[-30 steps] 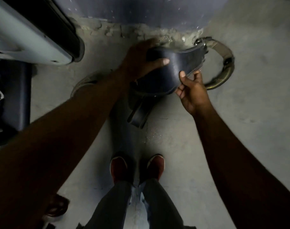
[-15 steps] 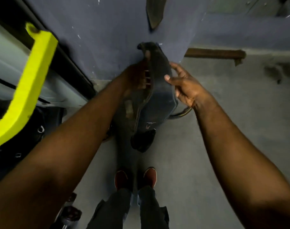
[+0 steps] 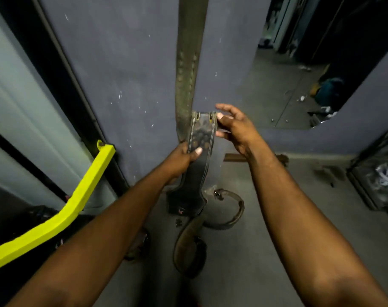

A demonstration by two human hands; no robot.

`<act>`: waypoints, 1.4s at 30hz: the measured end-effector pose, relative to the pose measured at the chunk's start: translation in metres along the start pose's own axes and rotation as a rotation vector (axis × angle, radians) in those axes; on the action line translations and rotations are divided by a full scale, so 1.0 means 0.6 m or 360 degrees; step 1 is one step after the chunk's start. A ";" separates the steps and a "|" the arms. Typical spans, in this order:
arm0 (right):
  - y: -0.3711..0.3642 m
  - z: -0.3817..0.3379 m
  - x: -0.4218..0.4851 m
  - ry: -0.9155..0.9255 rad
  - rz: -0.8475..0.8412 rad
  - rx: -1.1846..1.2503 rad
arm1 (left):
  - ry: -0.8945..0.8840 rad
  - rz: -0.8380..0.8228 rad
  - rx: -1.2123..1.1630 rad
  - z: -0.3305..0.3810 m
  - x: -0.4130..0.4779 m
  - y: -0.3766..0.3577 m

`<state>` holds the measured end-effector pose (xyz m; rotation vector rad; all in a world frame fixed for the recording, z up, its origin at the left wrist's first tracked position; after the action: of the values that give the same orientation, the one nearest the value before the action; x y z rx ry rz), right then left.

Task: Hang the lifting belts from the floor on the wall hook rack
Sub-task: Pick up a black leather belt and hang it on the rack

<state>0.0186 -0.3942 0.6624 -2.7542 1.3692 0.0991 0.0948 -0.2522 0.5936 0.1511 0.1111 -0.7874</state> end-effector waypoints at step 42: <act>-0.138 -0.433 -0.348 0.1140 0.0147 -0.0195 | -0.1159 -0.0153 -0.0115 0.625 -0.309 0.190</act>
<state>-0.0332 -0.2010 0.9417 -2.9521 1.6575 -0.9091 0.0623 -0.1097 1.0018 -0.2158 -0.5450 -0.8908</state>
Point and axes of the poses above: each hand's wrist, its own x-axis towards the middle knuckle, its own y-axis out of the back of the hand, z = x × y, the point moved 7 cm from there along x, towards the middle knuckle, and after that the axes turned 15 degrees about z, right-handed, at the moved point
